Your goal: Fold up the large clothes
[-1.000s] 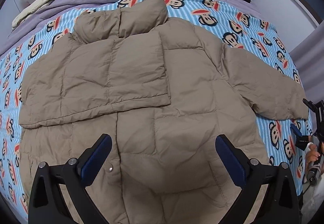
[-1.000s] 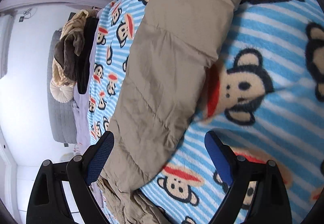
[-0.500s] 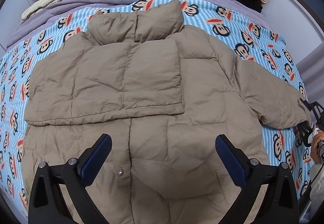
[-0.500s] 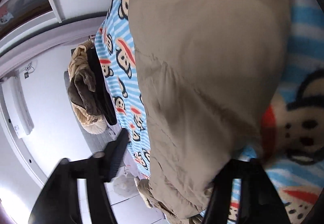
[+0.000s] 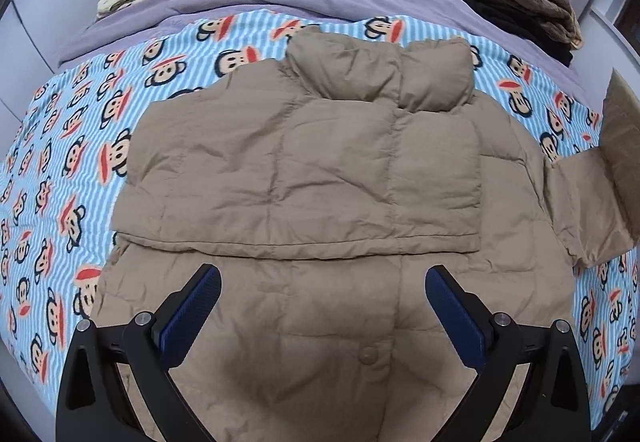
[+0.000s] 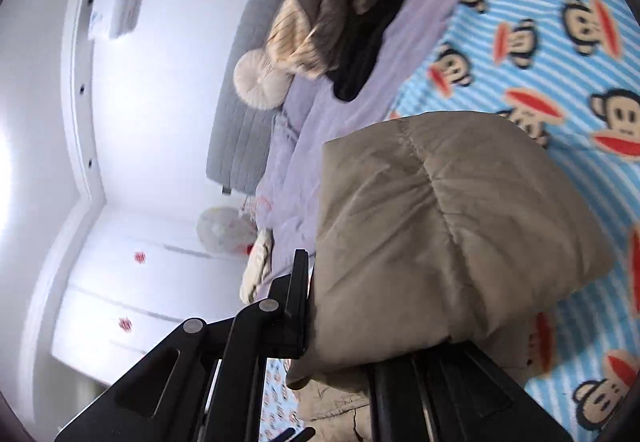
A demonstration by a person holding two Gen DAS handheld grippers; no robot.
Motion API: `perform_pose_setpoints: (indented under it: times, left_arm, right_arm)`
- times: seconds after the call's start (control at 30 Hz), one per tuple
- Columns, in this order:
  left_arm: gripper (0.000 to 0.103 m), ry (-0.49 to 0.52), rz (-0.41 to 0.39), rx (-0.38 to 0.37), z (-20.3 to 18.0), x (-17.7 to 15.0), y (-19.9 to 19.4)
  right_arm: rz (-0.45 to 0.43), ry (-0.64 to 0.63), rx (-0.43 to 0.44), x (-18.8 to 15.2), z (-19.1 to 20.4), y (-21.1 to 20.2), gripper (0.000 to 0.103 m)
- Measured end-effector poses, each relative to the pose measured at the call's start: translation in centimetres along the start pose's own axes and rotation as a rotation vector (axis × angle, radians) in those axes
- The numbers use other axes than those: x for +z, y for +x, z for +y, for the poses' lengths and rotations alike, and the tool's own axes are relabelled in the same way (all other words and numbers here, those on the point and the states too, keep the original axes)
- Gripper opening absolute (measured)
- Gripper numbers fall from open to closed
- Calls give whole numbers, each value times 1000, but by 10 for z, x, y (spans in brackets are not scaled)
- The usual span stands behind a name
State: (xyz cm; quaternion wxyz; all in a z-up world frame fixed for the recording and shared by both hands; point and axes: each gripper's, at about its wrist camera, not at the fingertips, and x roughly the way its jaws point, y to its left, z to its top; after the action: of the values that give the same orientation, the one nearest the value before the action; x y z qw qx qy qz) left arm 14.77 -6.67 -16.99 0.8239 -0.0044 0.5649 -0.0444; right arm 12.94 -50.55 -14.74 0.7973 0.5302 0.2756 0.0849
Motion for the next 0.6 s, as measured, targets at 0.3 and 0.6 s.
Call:
perform_pose_setpoints:
  times: [0.3, 0.6]
  left_arm:
    - [102, -103, -23, 66, 88, -3, -2]
    - [102, -161, -23, 82, 134, -15, 4]
  right_arm:
    - [350, -419, -149, -144, 92, 159, 9]
    - [565, -418, -386, -226, 29, 217, 13]
